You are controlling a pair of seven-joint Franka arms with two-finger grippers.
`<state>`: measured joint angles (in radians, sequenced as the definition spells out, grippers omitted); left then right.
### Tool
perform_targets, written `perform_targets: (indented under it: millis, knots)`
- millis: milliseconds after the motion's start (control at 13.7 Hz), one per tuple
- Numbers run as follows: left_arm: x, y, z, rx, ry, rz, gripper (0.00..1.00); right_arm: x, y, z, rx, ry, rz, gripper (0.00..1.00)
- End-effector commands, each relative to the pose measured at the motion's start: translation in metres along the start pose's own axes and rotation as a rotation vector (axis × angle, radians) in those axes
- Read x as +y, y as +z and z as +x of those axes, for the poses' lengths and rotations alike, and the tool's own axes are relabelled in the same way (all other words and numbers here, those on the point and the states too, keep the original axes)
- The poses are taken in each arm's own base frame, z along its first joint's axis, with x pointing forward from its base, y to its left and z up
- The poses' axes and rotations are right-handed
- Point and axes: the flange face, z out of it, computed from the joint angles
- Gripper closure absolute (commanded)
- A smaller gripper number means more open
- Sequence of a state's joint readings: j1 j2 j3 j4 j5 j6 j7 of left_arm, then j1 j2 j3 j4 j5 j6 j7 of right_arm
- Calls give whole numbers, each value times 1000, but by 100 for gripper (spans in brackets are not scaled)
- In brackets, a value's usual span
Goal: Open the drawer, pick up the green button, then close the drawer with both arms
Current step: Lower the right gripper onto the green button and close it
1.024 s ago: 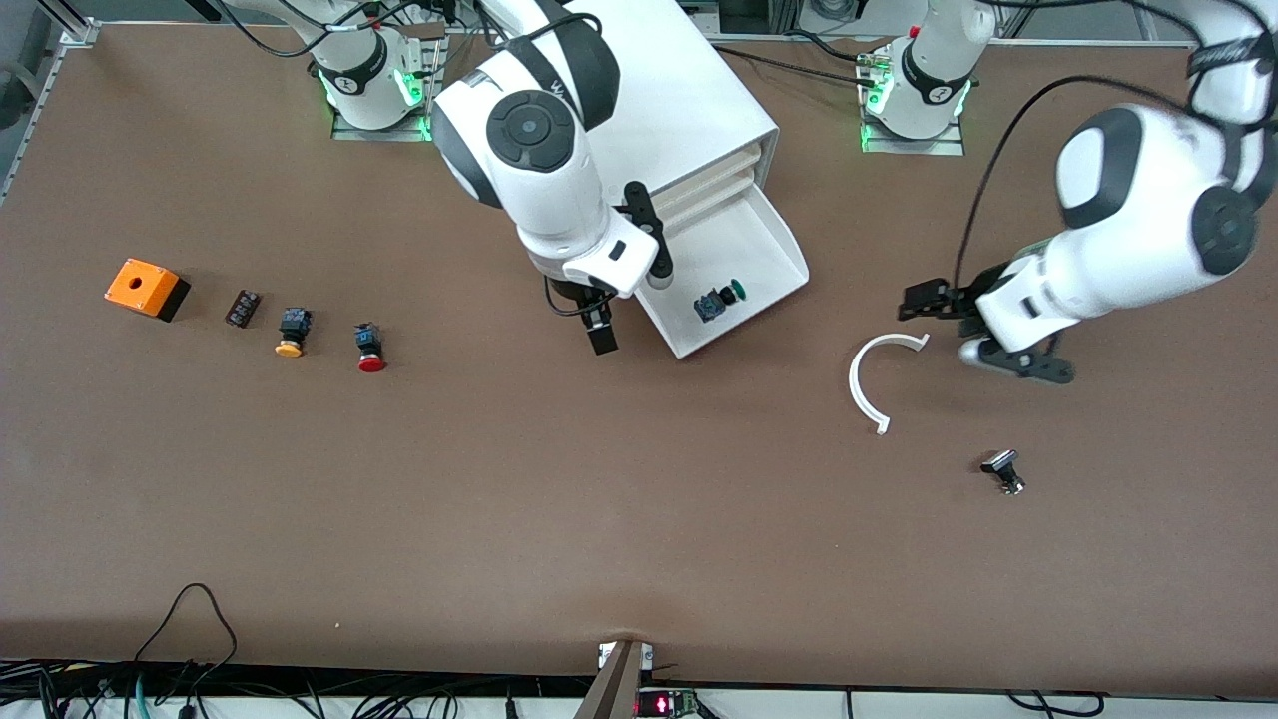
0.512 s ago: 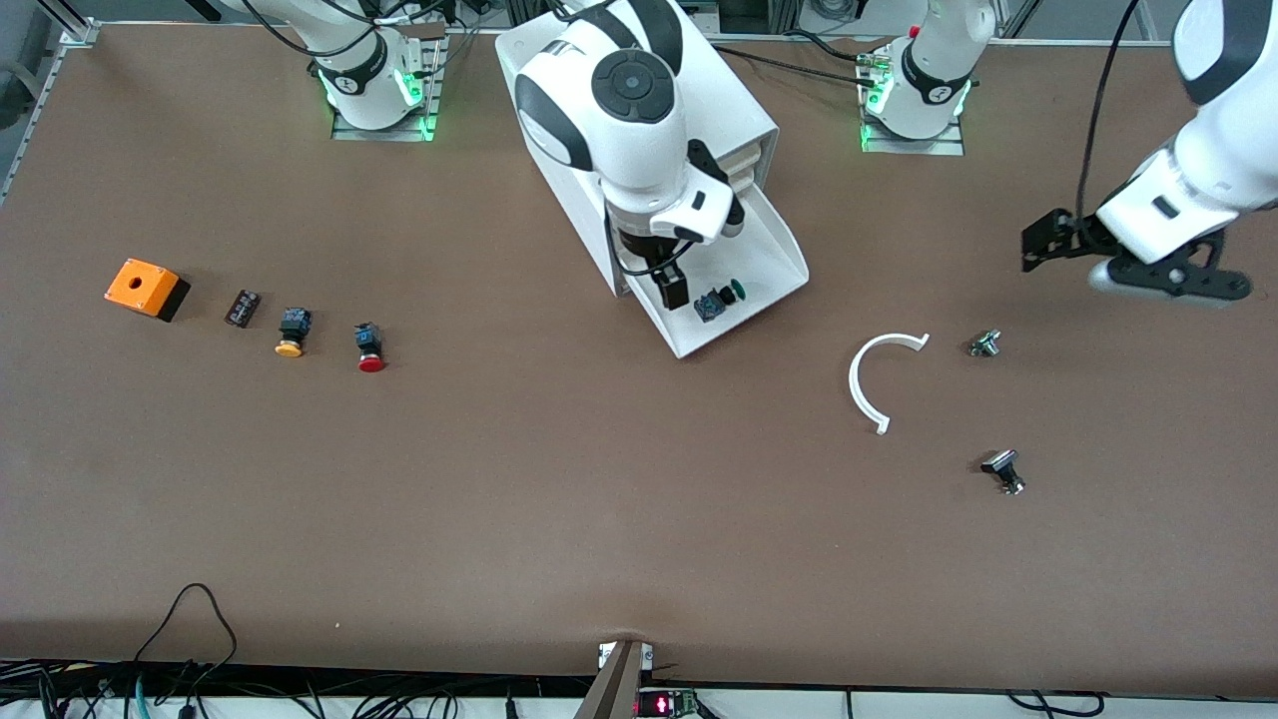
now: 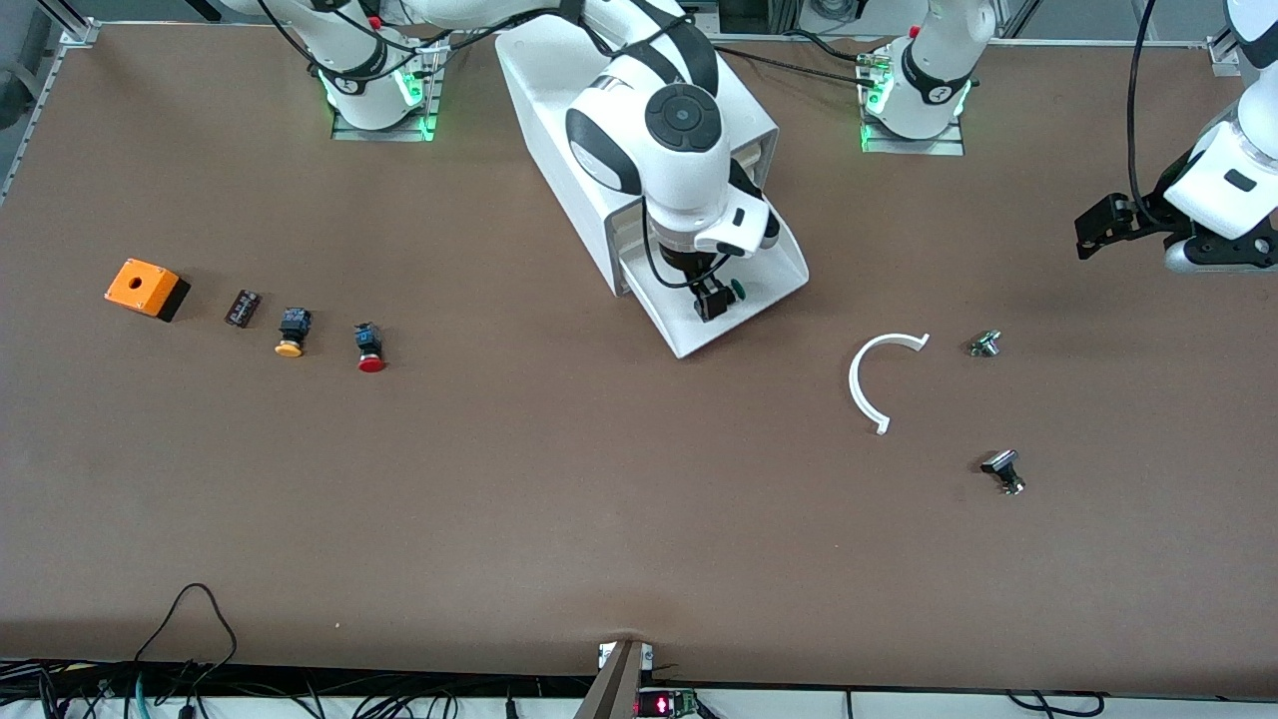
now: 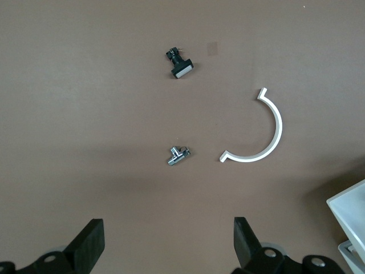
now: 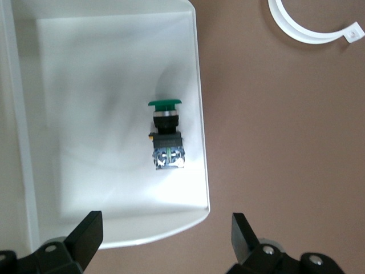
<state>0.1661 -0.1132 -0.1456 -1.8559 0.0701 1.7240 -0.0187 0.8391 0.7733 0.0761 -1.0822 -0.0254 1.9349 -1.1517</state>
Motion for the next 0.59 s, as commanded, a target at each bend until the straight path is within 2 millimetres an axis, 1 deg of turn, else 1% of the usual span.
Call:
perform_targets:
  millis: [0, 146, 293, 366, 512]
  knots:
    - [-7, -9, -1, 4, -39, 11, 0, 4, 10, 9, -12, -13, -13, 0]
    - [-14, -10, 6, 29, -53, 6, 0, 6, 21, 9, -11, -13, -14, 0]
    - [-17, -11, 15, 25, -59, 1, 0, 7, 37, 10, -7, -15, -16, 0]
    - [-19, -20, 19, 43, -64, 0, 0, 7, 45, 9, -12, -14, -8, 0]
    - [-40, -33, 20, 66, -97, -4, 0, 2, 55, 15, -22, -25, 13, 0]
